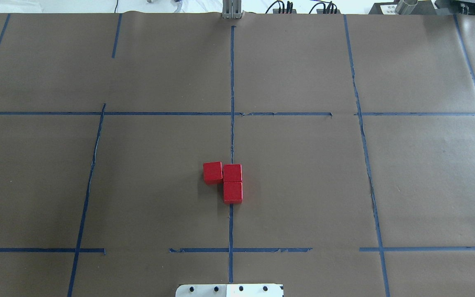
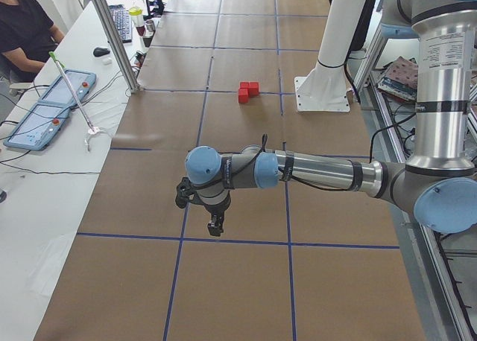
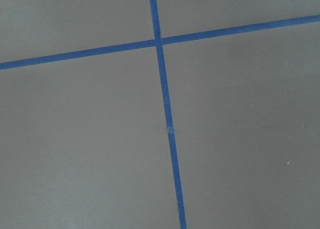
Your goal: Form red blocks into L shape at center
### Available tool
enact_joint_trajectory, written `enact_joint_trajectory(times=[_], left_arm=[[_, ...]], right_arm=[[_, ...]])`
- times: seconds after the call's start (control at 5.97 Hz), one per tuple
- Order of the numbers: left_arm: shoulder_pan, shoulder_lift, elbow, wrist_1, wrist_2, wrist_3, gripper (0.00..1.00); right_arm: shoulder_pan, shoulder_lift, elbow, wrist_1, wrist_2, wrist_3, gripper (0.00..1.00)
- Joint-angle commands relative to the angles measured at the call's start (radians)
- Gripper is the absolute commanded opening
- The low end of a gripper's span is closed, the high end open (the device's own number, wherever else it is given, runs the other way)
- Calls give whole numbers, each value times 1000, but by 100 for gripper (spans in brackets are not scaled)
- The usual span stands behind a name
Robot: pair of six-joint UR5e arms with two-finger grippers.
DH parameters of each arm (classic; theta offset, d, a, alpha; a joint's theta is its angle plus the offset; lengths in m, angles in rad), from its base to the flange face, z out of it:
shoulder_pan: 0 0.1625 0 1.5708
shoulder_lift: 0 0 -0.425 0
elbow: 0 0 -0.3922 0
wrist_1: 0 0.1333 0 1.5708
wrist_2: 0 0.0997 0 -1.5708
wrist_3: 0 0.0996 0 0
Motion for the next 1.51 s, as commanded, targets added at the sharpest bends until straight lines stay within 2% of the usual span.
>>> enact_joint_trajectory(times=[0.0,0.5,1.34], left_arm=[[-5,32,-14,0,-28,0,100],[-7,54,-11,-3,-19,-79,100],[-8,46,-12,-5,-19,-80,100]], right_arm=[[3,15,-23,0,15,8,100],[7,13,-27,-2,12,7,100],[23,5,-23,-2,15,-2,100]])
